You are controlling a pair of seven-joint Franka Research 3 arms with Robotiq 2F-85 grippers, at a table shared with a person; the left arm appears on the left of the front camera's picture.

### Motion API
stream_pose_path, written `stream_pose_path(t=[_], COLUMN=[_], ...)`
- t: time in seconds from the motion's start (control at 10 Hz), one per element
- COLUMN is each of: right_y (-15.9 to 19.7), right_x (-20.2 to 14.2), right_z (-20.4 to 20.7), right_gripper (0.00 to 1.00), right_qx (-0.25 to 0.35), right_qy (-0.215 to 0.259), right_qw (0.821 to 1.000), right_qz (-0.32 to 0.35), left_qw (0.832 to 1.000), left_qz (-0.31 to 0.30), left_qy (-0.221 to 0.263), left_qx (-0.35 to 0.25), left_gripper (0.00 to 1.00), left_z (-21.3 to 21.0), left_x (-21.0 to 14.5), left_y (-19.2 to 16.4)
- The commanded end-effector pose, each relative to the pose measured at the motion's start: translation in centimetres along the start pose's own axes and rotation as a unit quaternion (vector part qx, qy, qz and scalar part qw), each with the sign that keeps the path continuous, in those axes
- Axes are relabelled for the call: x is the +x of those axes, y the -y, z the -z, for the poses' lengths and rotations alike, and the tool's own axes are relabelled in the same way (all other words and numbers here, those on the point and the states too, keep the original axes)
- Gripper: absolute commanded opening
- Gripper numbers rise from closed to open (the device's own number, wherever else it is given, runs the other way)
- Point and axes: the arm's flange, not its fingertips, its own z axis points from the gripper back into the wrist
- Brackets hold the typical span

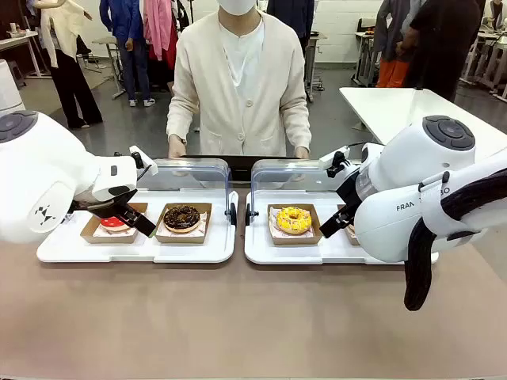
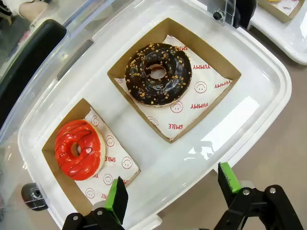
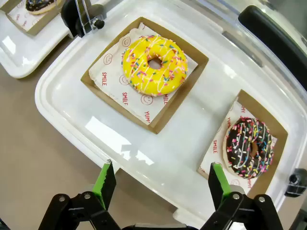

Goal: Provide the desired donut to the person.
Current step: Pick up and lift the Paper togo box containing the Donut pointed at by the person.

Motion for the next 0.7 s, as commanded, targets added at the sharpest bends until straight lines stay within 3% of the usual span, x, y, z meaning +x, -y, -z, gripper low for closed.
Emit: stream_pose_path(t=[0.0,0.6], right_y=[0.00,0.00], right_x=[0.00,0.00], right_z=[0.00,0.00], right_gripper=[1.00,1.00], right_qx=[0.000,0.000], right_qy=[0.000,0.000], right_qw=[1.000,1.000], right_qz=[0.000,0.000], left_qw=[1.000,1.000], left_qz=[0.000,0.000], left_qy=[0.000,0.000], left_qx=[0.000,0.000], left_gripper=[1.00,1.00], left_z=[0.00,0.00], left_x=[-0.01,-0.01], left_y=[0.01,0.01])
